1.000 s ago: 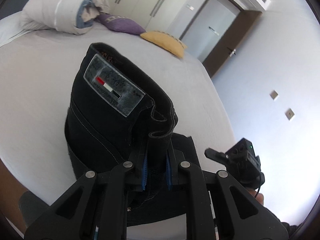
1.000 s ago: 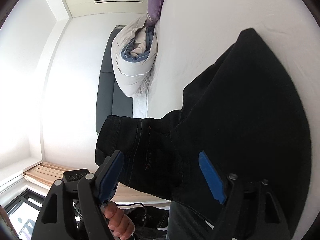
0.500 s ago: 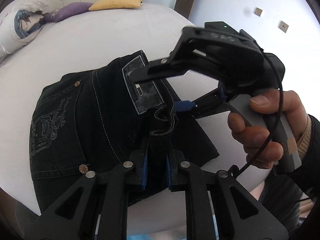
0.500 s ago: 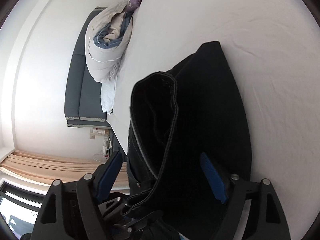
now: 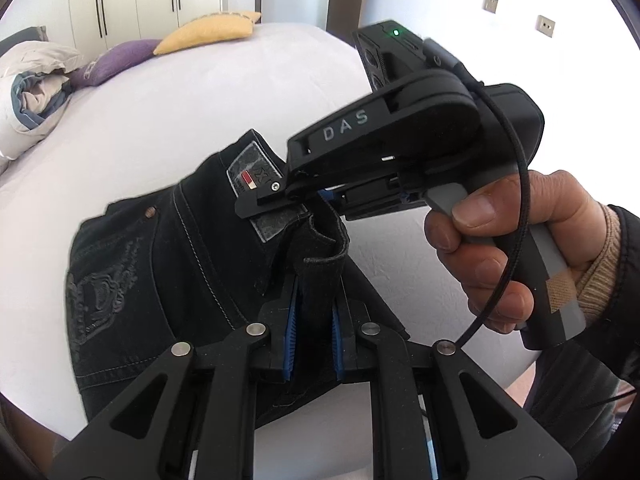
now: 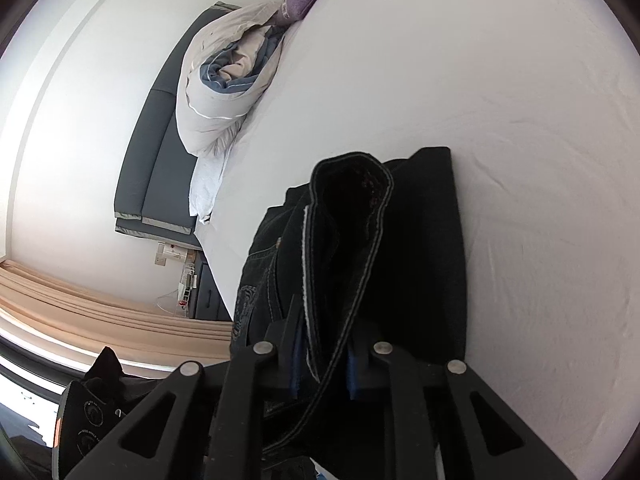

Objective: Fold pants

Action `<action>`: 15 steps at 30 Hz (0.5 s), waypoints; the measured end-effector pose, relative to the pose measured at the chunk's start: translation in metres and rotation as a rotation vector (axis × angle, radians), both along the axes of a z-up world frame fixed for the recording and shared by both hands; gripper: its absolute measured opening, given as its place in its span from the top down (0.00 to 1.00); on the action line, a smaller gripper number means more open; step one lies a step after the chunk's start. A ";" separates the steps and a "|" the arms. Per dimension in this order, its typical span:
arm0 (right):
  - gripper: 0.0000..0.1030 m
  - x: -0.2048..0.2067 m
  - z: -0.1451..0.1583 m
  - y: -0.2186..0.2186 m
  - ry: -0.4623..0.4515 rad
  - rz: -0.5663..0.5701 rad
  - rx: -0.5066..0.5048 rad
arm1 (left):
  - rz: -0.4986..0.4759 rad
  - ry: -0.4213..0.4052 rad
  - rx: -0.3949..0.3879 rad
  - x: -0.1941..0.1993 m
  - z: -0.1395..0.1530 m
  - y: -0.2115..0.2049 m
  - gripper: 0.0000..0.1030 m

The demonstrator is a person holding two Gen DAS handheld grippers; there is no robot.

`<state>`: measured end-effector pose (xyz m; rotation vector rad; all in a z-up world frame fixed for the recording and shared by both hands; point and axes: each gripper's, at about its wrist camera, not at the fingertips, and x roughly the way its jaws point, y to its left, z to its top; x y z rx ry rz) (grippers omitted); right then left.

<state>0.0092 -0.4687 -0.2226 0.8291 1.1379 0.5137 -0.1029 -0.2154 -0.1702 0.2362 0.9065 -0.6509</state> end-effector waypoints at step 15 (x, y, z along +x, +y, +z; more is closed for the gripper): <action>0.48 -0.016 -0.015 -0.051 0.061 -0.145 0.036 | 0.025 0.111 -0.115 0.004 0.007 0.029 0.28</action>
